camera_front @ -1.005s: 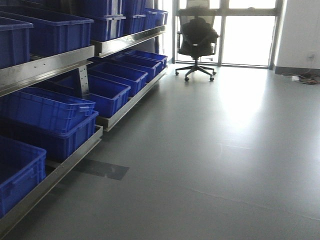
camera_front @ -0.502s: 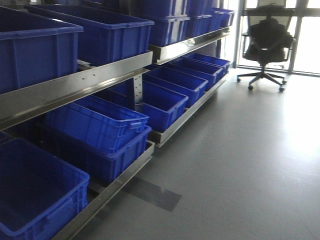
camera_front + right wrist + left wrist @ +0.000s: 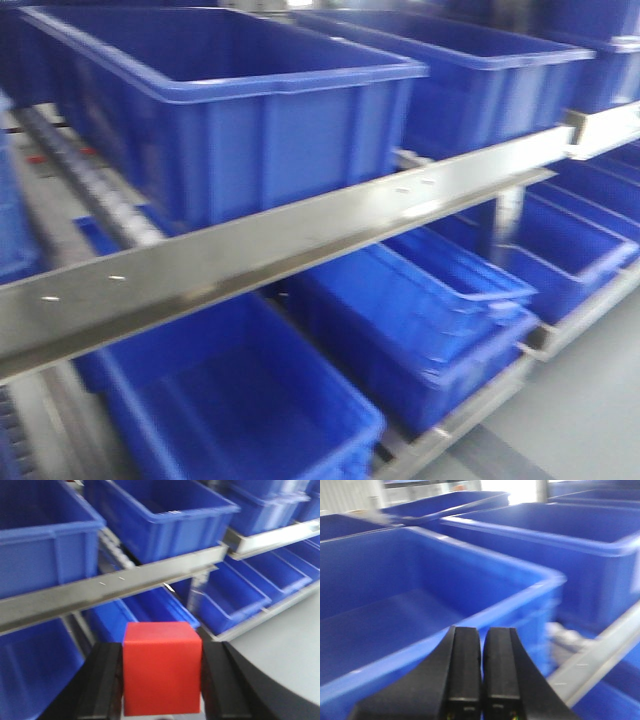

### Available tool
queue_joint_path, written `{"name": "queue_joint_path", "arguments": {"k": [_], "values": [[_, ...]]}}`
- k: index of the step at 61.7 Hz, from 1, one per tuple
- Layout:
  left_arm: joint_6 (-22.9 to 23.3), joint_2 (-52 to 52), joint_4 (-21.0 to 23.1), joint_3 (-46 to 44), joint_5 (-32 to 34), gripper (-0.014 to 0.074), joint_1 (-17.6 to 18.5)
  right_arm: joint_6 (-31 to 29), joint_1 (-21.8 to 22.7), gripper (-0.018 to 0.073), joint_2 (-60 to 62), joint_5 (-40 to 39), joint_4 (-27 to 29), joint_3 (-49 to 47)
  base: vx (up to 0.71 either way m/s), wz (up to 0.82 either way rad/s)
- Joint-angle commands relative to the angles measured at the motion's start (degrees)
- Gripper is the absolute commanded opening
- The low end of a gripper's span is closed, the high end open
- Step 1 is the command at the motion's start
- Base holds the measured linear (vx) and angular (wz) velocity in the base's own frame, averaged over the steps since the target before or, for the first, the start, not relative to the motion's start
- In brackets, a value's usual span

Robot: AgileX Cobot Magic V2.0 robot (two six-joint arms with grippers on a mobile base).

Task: Pick red cube and place on left shelf
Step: 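Drive the base up to the shelf rack of blue crates, then move the held red cube over the blue crate on the shelf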

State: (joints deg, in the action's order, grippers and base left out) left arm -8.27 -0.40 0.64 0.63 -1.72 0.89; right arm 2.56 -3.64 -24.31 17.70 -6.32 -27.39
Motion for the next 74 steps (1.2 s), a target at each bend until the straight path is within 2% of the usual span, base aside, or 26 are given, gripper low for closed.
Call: {"name": "queue_joint_path", "arguments": {"k": [1, 25, 54, 74], "values": [[0.0, 0.4, 0.3, 1.3, 5.2, 0.0106, 0.3, -0.1, 0.4, 0.0060, -0.6, -5.0, -0.5, -1.9, 0.28, 0.80], [0.0, 0.4, 0.3, 1.3, 5.2, 0.0106, 0.3, -0.1, 0.4, 0.0060, -0.6, -5.0, -0.5, -1.9, 0.19, 0.78], [0.0, 0.4, 0.3, 1.3, 5.2, 0.0106, 0.3, -0.1, 0.4, 0.0060, -0.6, -5.0, -0.5, -1.9, 0.09, 0.55], [0.0, 0.4, 0.3, 1.3, 5.2, 0.0106, 0.3, -0.1, 0.4, 0.0060, -0.6, -5.0, -0.5, -1.9, 0.02, 0.10]]}}
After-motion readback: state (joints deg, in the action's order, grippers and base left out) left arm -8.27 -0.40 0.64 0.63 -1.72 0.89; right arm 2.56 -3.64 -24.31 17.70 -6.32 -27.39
